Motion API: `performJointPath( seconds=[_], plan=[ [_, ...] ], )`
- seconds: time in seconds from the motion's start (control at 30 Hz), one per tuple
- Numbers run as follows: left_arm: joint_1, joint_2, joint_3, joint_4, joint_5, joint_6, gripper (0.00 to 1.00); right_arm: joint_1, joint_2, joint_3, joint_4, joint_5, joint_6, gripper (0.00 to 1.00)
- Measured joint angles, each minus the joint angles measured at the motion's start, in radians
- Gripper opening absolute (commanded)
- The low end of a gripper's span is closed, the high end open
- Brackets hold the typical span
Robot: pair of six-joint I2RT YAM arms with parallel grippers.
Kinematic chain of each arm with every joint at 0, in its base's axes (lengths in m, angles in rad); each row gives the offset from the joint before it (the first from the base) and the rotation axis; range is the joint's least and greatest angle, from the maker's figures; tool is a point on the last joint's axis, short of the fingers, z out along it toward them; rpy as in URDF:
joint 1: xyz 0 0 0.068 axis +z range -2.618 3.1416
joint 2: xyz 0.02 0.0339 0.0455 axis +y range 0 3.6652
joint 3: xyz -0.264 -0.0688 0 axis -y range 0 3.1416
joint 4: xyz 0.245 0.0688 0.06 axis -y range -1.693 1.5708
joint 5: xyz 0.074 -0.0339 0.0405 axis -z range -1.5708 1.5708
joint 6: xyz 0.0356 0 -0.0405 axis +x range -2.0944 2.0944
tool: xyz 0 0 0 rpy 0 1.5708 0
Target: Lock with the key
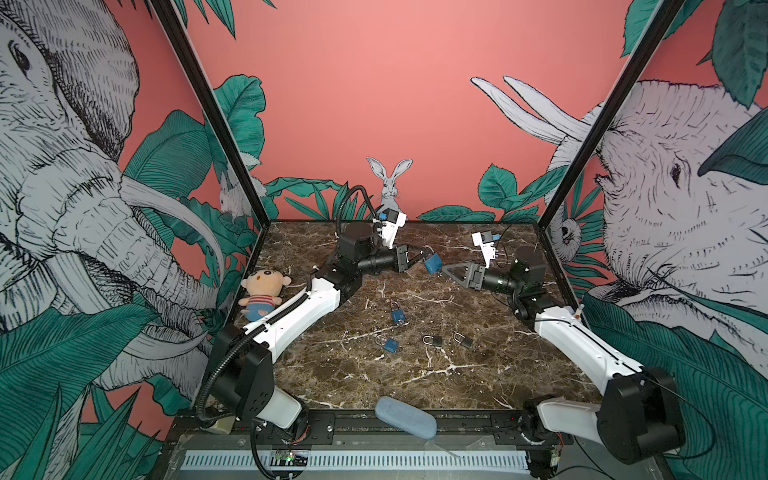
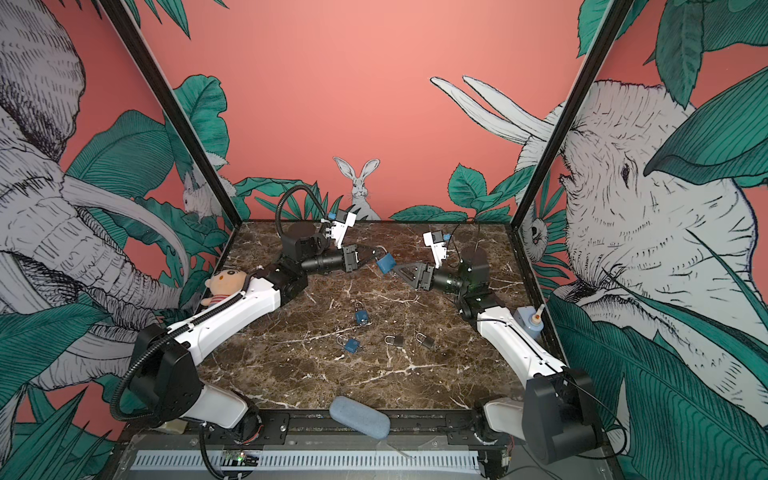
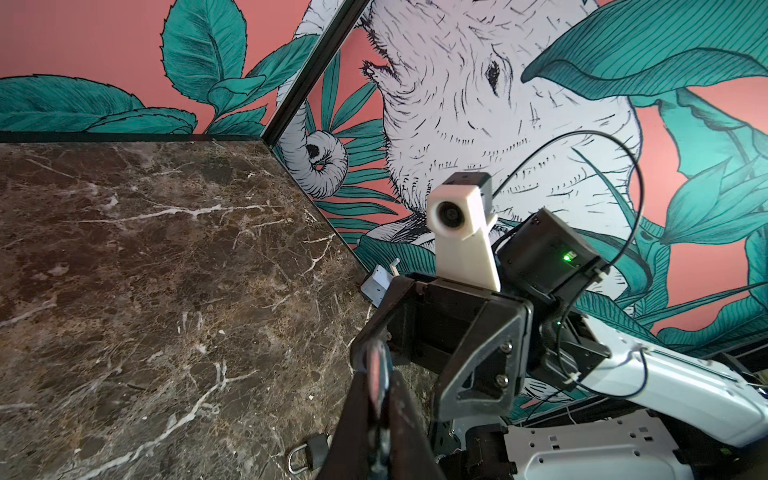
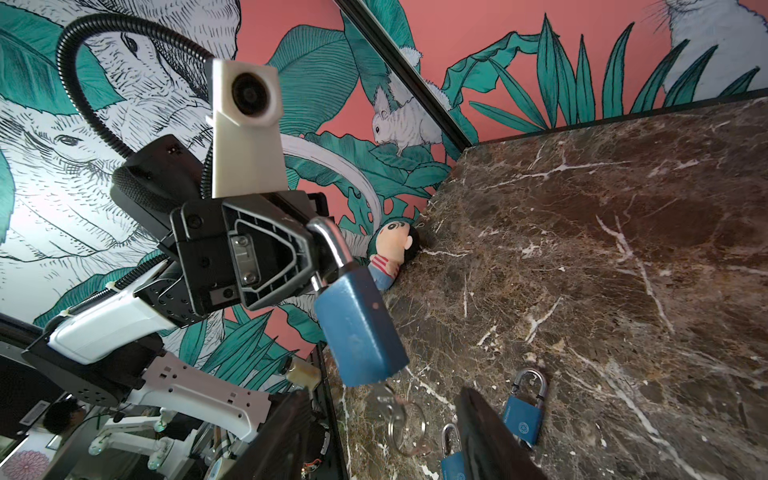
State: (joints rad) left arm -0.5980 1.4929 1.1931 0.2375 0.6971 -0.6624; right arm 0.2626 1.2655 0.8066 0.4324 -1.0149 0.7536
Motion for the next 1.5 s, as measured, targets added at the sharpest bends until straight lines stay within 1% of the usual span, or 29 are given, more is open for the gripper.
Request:
performJointPath(
  seconds=[0.1, 0.27, 0.47, 0.57, 0.63, 0.73, 0.83, 1.03, 1.1, 1.5],
  plan=[
    [0.000, 0.006, 0.005, 0.008, 0.002, -0.005, 0.00, 0.000, 0.009, -0.002, 0.043, -0.018, 0.030, 0.53],
    [0.002, 0.034, 0.020, 0.026, 0.003, -0.027, 0.00, 0.001, 0.013, -0.002, 0.085, -0.036, 0.058, 0.42],
    [0.005, 0.064, 0.035, 0.047, 0.014, -0.057, 0.00, 0.002, 0.032, -0.002, 0.091, -0.037, 0.067, 0.41],
    [0.005, 0.067, 0.036, 0.060, 0.017, -0.069, 0.00, 0.002, 0.037, -0.002, 0.097, -0.037, 0.070, 0.43],
    [0.005, 0.067, 0.037, 0.066, 0.017, -0.074, 0.00, 0.004, 0.042, -0.002, 0.106, -0.040, 0.074, 0.40],
    [0.005, 0.067, 0.037, 0.076, 0.017, -0.080, 0.00, 0.006, 0.049, -0.002, 0.124, -0.042, 0.082, 0.34],
    [0.005, 0.067, 0.037, 0.084, 0.017, -0.083, 0.00, 0.006, 0.060, -0.002, 0.140, -0.043, 0.095, 0.23],
    [0.015, 0.067, 0.037, 0.084, 0.010, -0.093, 0.00, 0.006, 0.070, -0.002, 0.180, -0.059, 0.110, 0.08],
    [0.018, 0.066, 0.037, 0.094, 0.010, -0.100, 0.00, 0.006, 0.073, -0.002, 0.184, -0.055, 0.114, 0.01],
    [0.033, 0.068, 0.037, 0.098, 0.013, -0.120, 0.00, 0.006, 0.072, -0.002, 0.185, -0.059, 0.105, 0.00]
  ],
)
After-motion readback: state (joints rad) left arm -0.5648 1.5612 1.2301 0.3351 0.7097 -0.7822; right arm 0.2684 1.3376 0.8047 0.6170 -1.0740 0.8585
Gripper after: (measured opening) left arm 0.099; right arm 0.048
